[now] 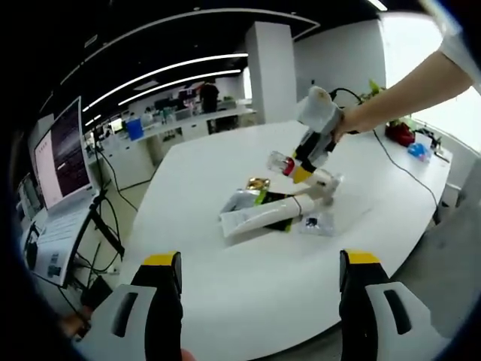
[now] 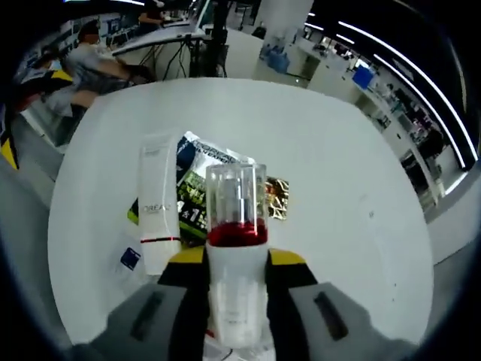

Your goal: Arrange the skincare products in the storage area until every visible bottle or jar stands upright without overlapping.

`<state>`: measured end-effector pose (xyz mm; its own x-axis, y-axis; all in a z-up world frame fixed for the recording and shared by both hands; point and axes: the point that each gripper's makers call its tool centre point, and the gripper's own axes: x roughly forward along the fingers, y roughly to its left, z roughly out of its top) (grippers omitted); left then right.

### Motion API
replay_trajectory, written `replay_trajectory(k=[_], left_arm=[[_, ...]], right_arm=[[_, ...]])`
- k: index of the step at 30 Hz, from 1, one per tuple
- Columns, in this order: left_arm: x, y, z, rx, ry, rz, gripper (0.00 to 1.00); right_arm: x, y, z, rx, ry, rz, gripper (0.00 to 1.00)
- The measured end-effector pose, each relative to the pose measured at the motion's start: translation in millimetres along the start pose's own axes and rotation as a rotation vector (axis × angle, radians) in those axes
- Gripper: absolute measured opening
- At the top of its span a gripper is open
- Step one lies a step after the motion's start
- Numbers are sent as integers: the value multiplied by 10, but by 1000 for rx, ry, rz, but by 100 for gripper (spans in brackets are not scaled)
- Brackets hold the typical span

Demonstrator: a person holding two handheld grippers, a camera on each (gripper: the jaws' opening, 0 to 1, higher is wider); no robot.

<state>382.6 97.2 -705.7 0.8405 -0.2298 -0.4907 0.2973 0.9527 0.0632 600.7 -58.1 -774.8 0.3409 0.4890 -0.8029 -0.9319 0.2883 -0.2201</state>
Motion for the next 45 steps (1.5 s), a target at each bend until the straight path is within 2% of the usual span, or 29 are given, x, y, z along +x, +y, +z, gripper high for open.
replay_trajectory(k=[7, 20, 33, 37, 45], left_arm=[[-10, -22, 18, 11, -9, -7, 84], [-28, -48, 45, 30, -26, -15, 84], [-31, -91, 38, 64, -30, -35, 84], [-46, -108, 56, 64, -37, -39, 84], [-50, -104, 77, 58, -48, -41, 84]], right_arm=[[-143, -29, -17, 125, -61, -39, 27], [-446, -113, -74, 238, -125, -114, 27], [-736, -106, -13, 324, -215, -156, 27], [-875, -145, 87, 413, -287, -163, 27], [-1136, -105, 233, 393, -336, -196, 26]])
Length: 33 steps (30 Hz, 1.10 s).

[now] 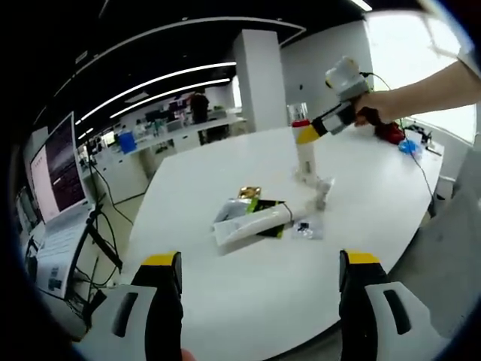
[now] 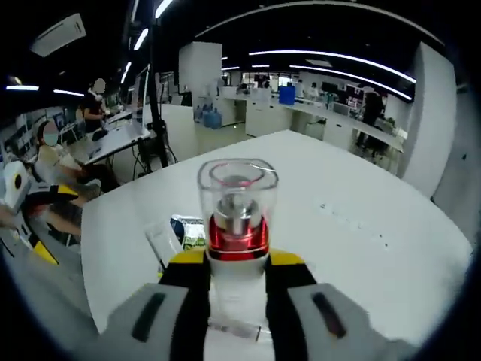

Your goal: Arrange the skincare products in the storage area until every visible bottle or jar stands upright without overlapping.

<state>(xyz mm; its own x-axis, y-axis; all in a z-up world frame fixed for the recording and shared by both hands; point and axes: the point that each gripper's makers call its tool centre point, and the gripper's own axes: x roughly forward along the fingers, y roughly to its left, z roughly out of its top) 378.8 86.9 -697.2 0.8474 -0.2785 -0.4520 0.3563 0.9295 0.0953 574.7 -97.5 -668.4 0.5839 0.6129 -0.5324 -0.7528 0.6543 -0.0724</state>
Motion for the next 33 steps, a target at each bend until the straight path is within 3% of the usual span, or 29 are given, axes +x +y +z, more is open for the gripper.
replay_trajectory(k=[10, 24, 33], left_arm=[[5, -58, -3, 17, 4, -23, 83], [6, -31, -7, -9, 7, -10, 84], [35, -74, 103, -105, -6, -37, 87]], right_arm=[[-274, 191, 159, 46, -80, -3, 26], [-636, 516, 245, 29, -153, -4, 26], [-829, 706, 228, 104, -198, 16, 26]])
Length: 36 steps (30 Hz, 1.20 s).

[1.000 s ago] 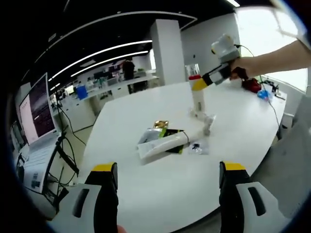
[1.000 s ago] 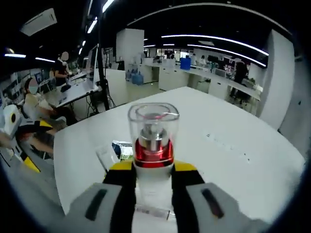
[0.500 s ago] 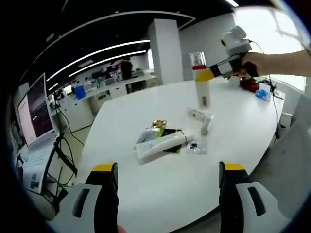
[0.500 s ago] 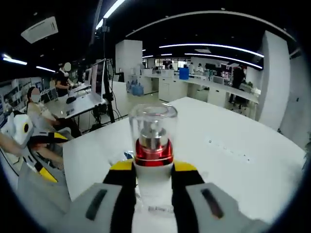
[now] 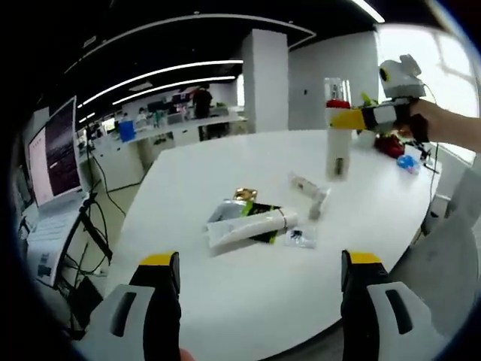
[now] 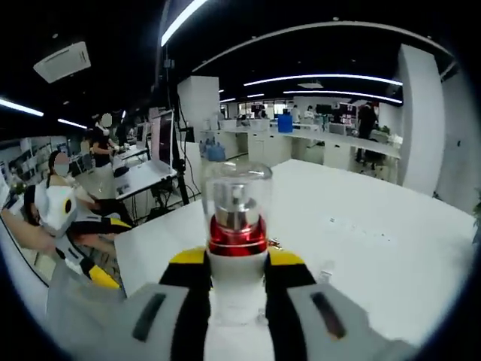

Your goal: Arrange the skincare products in the storage area until every visible bottle or jar stands upright without overlapping.

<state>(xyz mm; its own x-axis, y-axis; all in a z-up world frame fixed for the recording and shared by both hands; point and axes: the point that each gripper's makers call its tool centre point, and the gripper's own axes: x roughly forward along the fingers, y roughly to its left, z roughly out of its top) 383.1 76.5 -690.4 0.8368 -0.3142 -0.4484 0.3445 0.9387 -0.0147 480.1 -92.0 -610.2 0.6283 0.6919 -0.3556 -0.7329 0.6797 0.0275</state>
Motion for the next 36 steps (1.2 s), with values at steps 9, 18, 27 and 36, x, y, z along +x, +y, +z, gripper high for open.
replay_trajectory(k=[9, 18, 27, 36], left_arm=[[161, -351, 325, 43, -49, -82, 87], [274, -775, 732, 59, -104, -204, 86], [325, -1125, 1026, 93, -152, -275, 85], [330, -1501, 1180, 246, -182, -340, 78]], right_arm=[[-167, 137, -12, -12, -16, -17, 26], [-296, 301, 100, 43, -61, -10, 26], [-382, 441, 156, 61, -86, -3, 26], [-493, 565, 242, 18, -103, -6, 26]])
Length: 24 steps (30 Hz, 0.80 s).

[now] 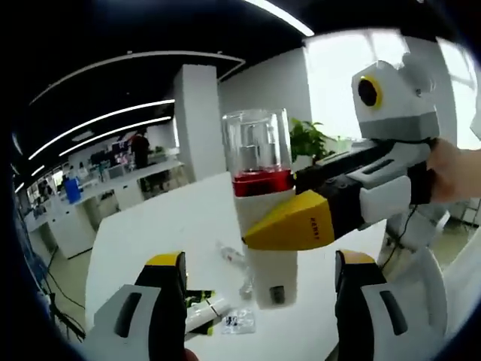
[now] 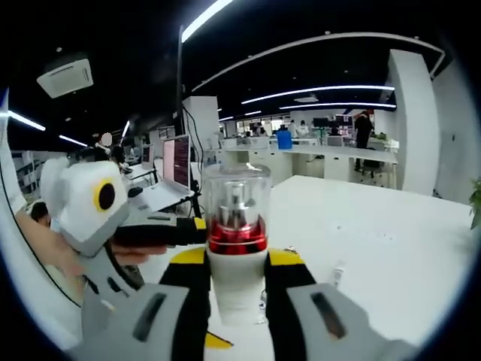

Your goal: Arrange the skincare products in the storage area until every visible bottle or jar stands upright without overlapping.

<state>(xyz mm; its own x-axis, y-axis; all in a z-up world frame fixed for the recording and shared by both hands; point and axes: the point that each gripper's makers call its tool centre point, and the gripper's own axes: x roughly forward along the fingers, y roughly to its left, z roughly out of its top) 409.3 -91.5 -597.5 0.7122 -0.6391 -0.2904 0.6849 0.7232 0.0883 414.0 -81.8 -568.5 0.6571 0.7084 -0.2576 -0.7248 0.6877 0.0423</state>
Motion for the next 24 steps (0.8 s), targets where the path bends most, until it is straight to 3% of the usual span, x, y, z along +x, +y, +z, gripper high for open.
replay_trajectory(k=[8, 24], left_arm=[[72, -133, 149, 11, -32, -38, 74], [233, -277, 175, 35, -20, -67, 64]], right_arm=[[-73, 15, 25, 22, -18, -7, 26], [-236, -62, 47, 47, -42, -53, 26]])
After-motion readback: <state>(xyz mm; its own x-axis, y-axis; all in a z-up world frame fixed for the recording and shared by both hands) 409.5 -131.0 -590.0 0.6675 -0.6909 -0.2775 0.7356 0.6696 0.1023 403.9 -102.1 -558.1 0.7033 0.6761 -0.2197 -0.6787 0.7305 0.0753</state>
